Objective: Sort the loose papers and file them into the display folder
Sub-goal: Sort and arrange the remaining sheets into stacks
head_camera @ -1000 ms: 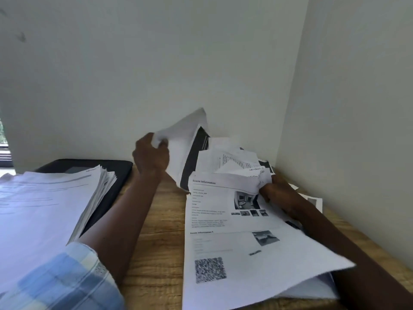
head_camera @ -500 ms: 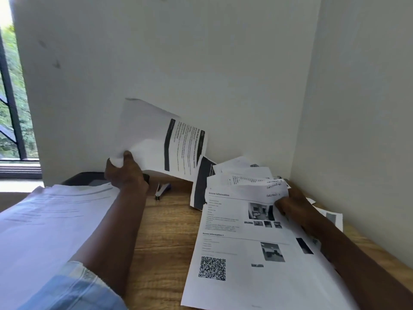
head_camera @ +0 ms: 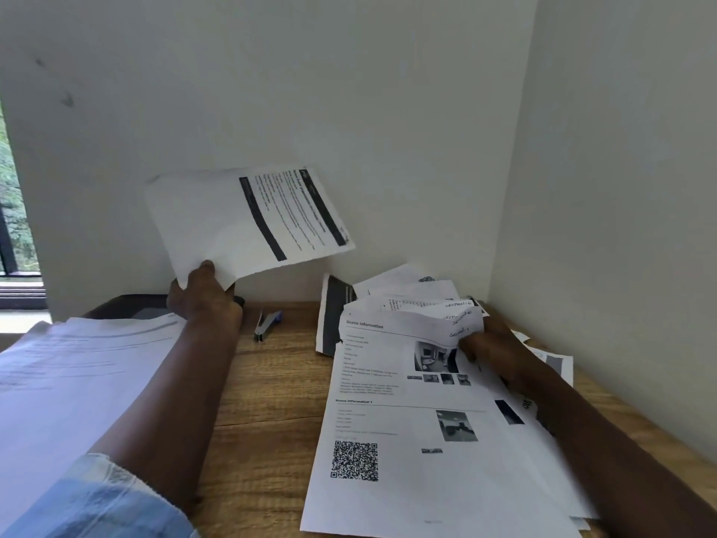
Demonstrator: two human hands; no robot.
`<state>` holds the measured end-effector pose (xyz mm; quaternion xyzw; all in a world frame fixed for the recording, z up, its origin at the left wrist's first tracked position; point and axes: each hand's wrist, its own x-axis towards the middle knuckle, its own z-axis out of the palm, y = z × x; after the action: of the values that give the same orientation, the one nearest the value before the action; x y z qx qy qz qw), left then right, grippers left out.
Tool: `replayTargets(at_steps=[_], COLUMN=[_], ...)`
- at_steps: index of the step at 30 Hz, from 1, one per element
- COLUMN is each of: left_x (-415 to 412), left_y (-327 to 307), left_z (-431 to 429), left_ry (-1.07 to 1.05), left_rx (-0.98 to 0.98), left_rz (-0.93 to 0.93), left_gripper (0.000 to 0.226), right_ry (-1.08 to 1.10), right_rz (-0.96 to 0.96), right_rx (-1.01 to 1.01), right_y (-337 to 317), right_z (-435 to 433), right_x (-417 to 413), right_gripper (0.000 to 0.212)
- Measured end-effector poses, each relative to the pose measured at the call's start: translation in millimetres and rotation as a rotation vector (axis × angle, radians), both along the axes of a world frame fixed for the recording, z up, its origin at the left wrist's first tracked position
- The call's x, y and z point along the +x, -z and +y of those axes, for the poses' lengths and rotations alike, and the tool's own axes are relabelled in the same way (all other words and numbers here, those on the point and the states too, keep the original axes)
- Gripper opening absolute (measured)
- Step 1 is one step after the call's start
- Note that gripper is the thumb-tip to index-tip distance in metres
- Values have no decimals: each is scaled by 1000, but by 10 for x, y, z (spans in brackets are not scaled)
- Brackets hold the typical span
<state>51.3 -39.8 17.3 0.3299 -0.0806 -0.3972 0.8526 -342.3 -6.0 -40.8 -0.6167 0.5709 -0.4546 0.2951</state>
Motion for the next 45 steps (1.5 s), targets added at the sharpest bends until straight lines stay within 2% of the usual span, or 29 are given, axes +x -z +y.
replayTargets(at_steps=[3,5,7,9,10,12,13,14,15,16,17,18,19,22,24,27,31,33,36,38,42,45], left_x=[23,-73,-216,-376,-418,-515,-581,-662,-740,-821,-905,-969,-1035,-1074,-1054,-1064,-1272,-1440,-1695,-1831,-1999,-2028], left_y=[76,88,117,159,222,315,314,295,298,303,309,343,358,273,148,8,-32,7,55,34,6,-84], left_z=[-2,93,190,285,249,226,224,229,219,226,253,279,299,275,119,-248,-804,-1070,-1374,-1556,-1722,-1670], left_ry=[-204,-305,-371,-320,-285,-322,-333,-275,-94,188,485,685,745,510,401,391,469,453,440,445,471,300], left_rx=[249,312,351,451,554,793,840,786,650,501,434,434,471,703,807,696,494,483,478,475,423,321], left_rz=[-400,-609,-890,-1213,-1408,-1884,-2098,-2261,-2358,-2341,-2284,-2225,-2225,-2474,-2519,-2421,-2228,-2113,-2088,-2056,-1977,-1931], left_gripper=[52,60,82,102,103,90,83,74,64,54,49,47,46,44,45,59,46,58,69,68,51,23], right_ry=[13,33,28,17,14,10,8,6,-1,-6,-9,-4,10,32,19,17,33,36,49,81,74,73], right_rz=[16,28,49,93,109,104,110,118,128,135,135,136,142,113,104,84,57,43,62,103,131,108], right_rx=[25,45,49,31,24,37,38,41,46,53,56,62,71,82,96,80,30,17,-4,-13,7,25], right_y=[30,49,54,48,41,43,32,31,38,45,74,104,127,138,189,197,110,143,183,175,186,177], right_z=[-28,-48,-57,-56,-50,-48,-41,-58,-74,-83,-123,-157,-184,-167,-217,-195,-21,-30,-103,-110,-160,-177], right_x=[-29,-51,-62,-61,-57,-67,-64,-68,-68,-73,-97,-122,-153,-191,-270,-317,-218,-187,-173,-139,-137,-142], right_gripper=[44,51,51,48,48,50,52,54,55,56,60,65,67,56,55,61,48,46,59,50,65,62])
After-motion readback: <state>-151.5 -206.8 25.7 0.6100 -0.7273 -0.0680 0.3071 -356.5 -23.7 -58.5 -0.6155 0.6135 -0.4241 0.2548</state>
